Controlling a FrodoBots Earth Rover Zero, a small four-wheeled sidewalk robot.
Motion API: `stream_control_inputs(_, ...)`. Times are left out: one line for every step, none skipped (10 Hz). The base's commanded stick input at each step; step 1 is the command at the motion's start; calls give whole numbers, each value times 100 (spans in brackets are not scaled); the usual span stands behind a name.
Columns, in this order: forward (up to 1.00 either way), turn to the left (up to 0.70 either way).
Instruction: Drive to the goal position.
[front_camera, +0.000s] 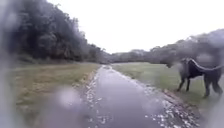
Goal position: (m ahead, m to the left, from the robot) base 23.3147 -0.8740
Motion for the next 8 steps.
stream_control_inputs(85,0)
stream_control_inputs(85,0)
stream_control_inputs(85,0)
stream_control_inputs(85,0)
stream_control_inputs(85,0)
stream_control_inputs(85,0)
stream_control_inputs(85,0)
stream_control_inputs(85,0)
